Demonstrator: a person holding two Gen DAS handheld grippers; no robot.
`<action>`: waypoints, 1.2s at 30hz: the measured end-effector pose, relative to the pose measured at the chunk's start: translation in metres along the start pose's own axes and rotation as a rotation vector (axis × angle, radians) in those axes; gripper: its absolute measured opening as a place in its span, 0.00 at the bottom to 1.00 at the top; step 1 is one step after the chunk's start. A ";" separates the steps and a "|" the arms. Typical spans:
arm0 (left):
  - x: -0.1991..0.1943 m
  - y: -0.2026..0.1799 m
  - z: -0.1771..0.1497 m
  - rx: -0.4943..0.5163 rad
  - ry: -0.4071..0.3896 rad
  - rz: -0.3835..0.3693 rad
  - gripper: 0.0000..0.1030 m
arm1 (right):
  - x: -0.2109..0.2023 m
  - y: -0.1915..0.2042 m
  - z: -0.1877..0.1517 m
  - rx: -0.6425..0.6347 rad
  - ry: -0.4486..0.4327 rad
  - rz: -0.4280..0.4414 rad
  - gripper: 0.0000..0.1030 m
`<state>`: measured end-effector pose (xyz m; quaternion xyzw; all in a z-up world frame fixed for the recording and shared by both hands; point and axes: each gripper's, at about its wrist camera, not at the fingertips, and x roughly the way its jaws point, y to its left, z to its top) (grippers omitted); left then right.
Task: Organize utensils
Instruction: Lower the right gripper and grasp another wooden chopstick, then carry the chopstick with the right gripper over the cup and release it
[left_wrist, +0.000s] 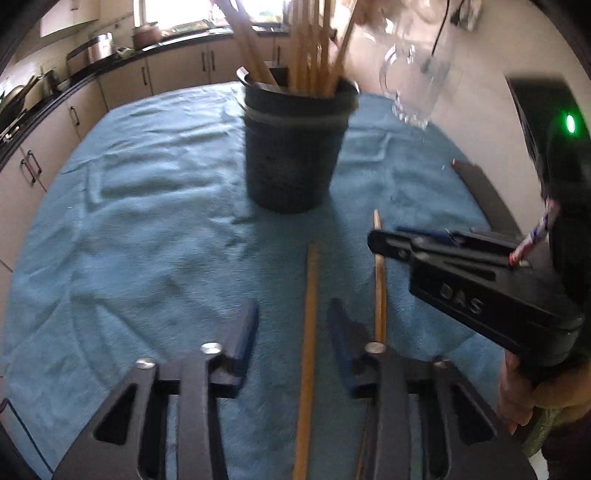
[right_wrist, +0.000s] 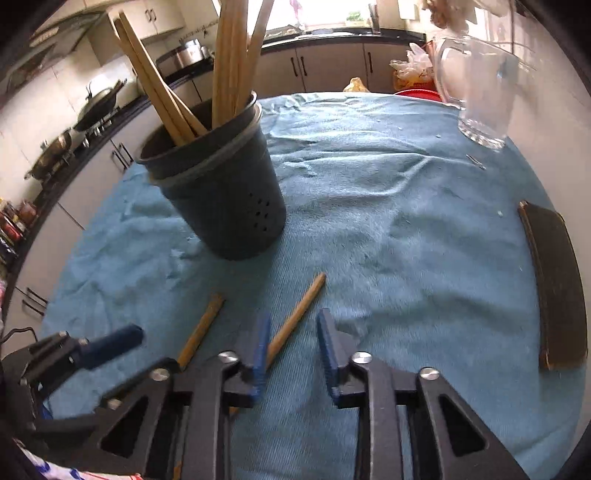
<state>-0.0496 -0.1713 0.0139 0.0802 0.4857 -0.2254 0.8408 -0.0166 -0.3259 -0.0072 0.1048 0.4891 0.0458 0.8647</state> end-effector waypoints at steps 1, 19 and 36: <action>0.005 -0.002 0.001 0.004 0.015 0.003 0.14 | 0.000 0.002 0.003 -0.008 -0.011 -0.008 0.12; -0.006 0.030 0.003 -0.166 0.114 -0.005 0.11 | -0.021 -0.008 -0.021 -0.175 0.113 -0.060 0.12; 0.002 0.029 0.002 -0.178 -0.001 -0.039 0.06 | -0.012 0.013 -0.022 -0.149 0.003 -0.189 0.08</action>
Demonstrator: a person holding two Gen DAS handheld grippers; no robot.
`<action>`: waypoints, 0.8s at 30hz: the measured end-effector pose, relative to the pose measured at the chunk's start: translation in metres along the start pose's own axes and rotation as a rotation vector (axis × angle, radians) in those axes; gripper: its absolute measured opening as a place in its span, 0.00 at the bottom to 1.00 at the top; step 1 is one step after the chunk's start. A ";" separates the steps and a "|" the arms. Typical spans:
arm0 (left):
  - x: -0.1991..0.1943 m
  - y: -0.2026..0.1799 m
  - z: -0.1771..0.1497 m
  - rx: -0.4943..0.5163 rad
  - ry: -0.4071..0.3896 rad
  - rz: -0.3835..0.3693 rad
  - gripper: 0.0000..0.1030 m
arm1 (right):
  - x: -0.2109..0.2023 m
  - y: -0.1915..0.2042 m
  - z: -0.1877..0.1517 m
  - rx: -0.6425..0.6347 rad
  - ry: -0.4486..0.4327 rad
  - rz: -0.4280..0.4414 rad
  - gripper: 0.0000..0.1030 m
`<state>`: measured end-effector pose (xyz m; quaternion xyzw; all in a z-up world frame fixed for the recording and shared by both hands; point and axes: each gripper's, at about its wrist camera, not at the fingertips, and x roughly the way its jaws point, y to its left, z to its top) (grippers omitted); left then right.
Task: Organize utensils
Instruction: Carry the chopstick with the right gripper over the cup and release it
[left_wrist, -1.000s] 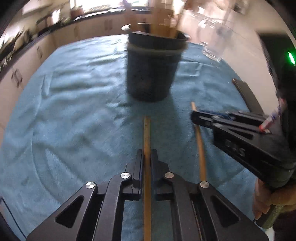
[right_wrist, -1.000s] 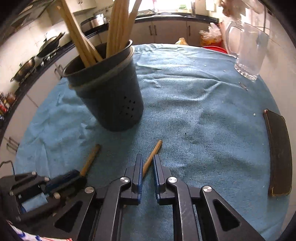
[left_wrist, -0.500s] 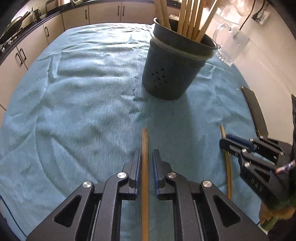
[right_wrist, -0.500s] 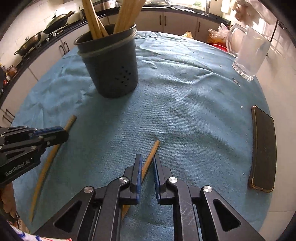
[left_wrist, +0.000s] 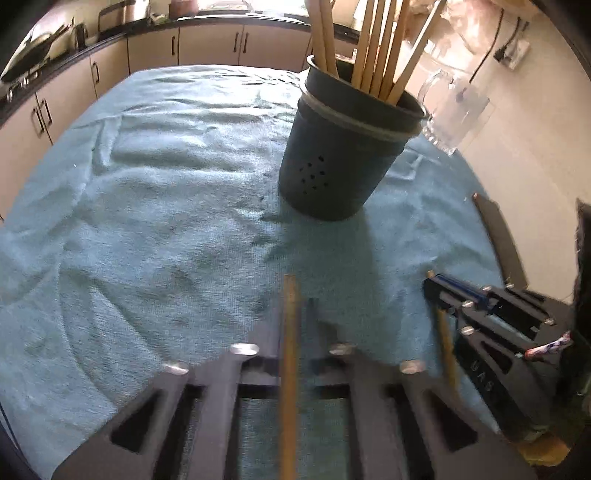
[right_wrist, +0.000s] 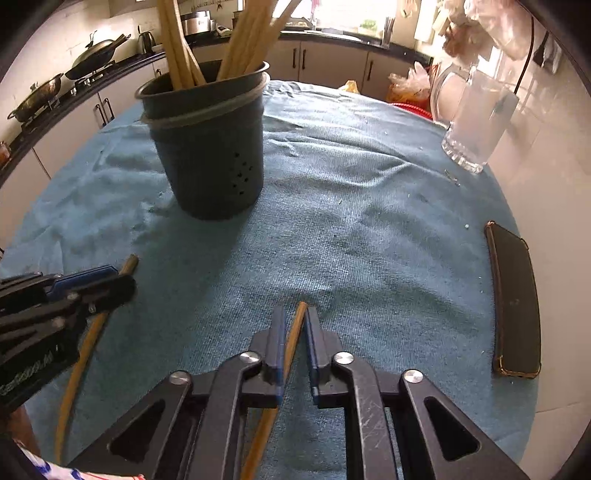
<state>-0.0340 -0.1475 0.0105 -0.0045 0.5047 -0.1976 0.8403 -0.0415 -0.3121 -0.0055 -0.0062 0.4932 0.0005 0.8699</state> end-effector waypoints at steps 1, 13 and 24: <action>-0.002 0.002 -0.001 -0.006 0.001 -0.006 0.06 | 0.000 -0.001 0.001 0.010 -0.003 0.019 0.06; -0.117 -0.006 -0.022 0.030 -0.264 0.021 0.06 | -0.094 -0.021 -0.010 0.126 -0.275 0.156 0.05; -0.178 -0.019 -0.058 0.011 -0.417 0.075 0.06 | -0.176 -0.011 -0.040 0.111 -0.465 0.140 0.05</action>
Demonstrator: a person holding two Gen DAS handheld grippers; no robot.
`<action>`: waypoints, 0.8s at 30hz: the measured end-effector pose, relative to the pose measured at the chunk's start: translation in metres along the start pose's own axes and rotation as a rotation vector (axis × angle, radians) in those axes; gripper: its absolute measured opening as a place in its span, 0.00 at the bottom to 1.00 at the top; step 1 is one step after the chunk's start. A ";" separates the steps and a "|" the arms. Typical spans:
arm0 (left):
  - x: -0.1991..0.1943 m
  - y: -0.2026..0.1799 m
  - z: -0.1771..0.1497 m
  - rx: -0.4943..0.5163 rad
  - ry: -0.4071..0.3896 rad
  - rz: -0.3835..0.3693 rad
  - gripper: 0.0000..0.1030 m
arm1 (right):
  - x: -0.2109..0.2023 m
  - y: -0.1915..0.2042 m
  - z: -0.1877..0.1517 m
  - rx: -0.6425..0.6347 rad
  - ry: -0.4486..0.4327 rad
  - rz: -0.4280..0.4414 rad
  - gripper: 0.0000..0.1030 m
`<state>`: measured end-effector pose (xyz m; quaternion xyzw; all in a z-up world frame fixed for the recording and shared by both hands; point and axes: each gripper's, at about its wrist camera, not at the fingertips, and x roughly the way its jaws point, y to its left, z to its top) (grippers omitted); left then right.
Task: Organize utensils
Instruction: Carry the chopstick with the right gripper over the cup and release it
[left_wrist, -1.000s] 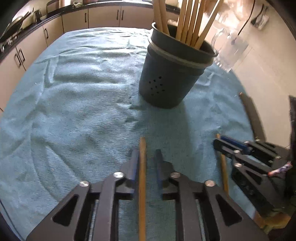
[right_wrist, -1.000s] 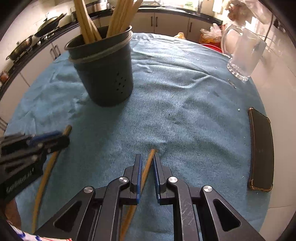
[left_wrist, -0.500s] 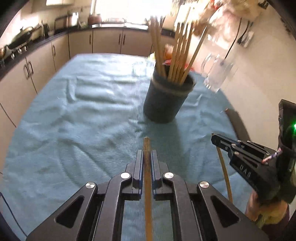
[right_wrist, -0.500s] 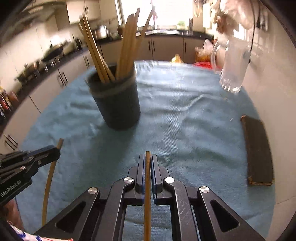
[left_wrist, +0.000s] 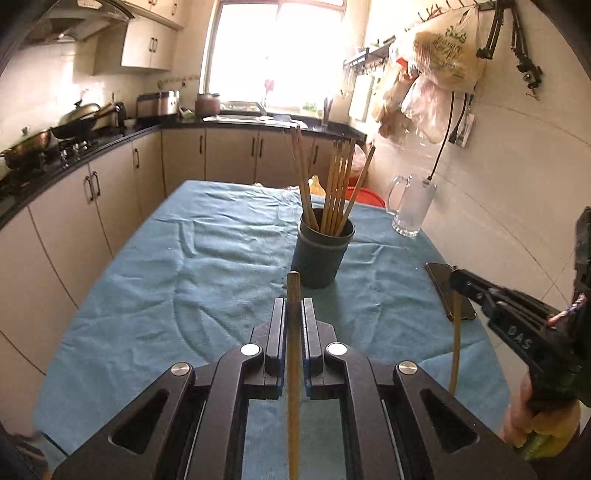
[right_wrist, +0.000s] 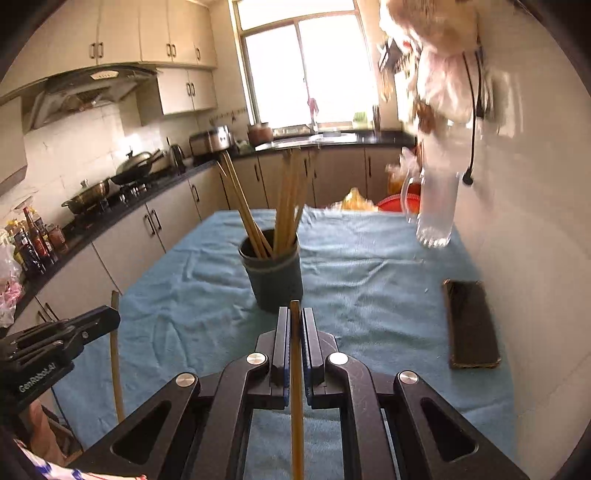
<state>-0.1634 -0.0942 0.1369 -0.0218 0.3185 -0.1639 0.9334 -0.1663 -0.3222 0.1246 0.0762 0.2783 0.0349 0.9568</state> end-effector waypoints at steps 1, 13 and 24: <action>-0.006 0.000 -0.001 -0.003 -0.014 0.009 0.06 | -0.006 0.002 0.000 -0.001 -0.013 0.003 0.05; -0.049 0.004 -0.008 -0.009 -0.104 0.099 0.07 | -0.052 0.025 -0.007 -0.022 -0.101 0.027 0.05; -0.066 0.003 -0.009 0.008 -0.138 0.109 0.06 | -0.068 0.033 -0.001 -0.029 -0.133 0.033 0.05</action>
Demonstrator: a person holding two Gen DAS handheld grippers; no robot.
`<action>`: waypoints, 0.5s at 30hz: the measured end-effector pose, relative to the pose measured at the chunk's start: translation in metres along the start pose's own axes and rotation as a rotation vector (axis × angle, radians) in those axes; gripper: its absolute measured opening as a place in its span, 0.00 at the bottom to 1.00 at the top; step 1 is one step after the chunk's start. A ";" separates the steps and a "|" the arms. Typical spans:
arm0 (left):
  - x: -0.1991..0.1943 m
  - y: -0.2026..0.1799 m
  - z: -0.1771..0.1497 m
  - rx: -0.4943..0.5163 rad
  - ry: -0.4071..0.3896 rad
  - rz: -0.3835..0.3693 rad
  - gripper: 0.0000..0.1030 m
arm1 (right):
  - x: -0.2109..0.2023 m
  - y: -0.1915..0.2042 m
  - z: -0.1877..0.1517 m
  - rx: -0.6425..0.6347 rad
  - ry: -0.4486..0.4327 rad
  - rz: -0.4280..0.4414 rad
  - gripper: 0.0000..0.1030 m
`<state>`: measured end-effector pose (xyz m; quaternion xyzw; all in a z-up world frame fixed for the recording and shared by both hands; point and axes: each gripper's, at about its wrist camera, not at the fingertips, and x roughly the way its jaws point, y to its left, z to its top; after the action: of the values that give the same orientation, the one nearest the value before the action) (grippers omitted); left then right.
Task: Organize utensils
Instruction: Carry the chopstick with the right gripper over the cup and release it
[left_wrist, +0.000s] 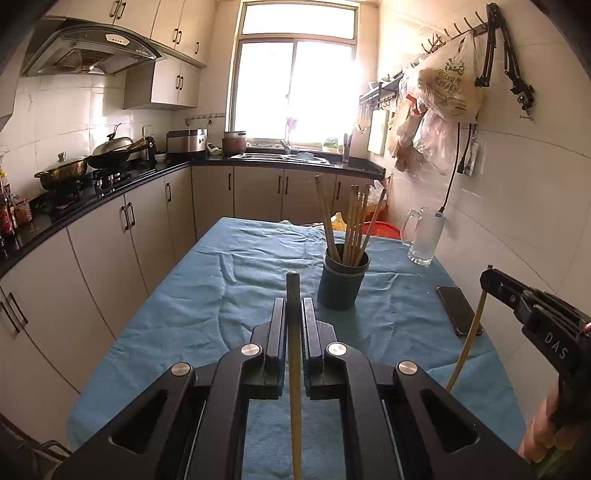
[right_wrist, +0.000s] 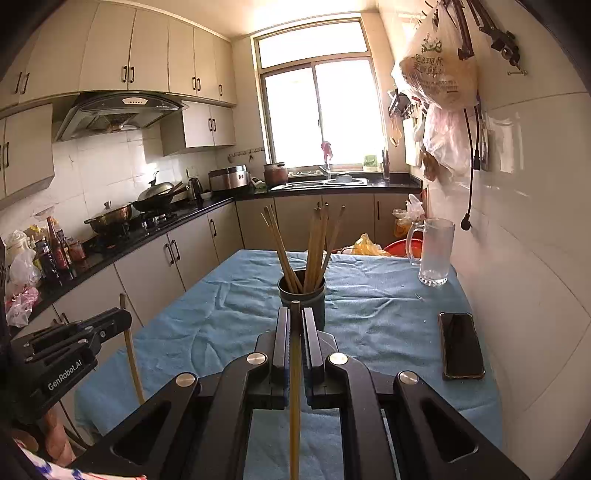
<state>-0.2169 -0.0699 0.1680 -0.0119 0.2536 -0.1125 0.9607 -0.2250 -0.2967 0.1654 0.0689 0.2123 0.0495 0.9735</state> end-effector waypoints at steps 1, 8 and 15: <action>0.000 0.002 0.000 -0.001 0.003 0.003 0.06 | 0.000 0.001 0.001 -0.002 -0.001 0.001 0.05; 0.003 0.010 0.003 -0.022 0.018 0.030 0.06 | 0.005 0.003 0.004 0.000 -0.004 0.007 0.05; 0.008 0.013 0.004 -0.023 0.030 0.028 0.06 | 0.008 -0.001 0.010 0.014 -0.006 0.013 0.05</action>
<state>-0.2059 -0.0589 0.1665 -0.0178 0.2695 -0.0964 0.9580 -0.2134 -0.2975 0.1707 0.0772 0.2092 0.0541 0.9733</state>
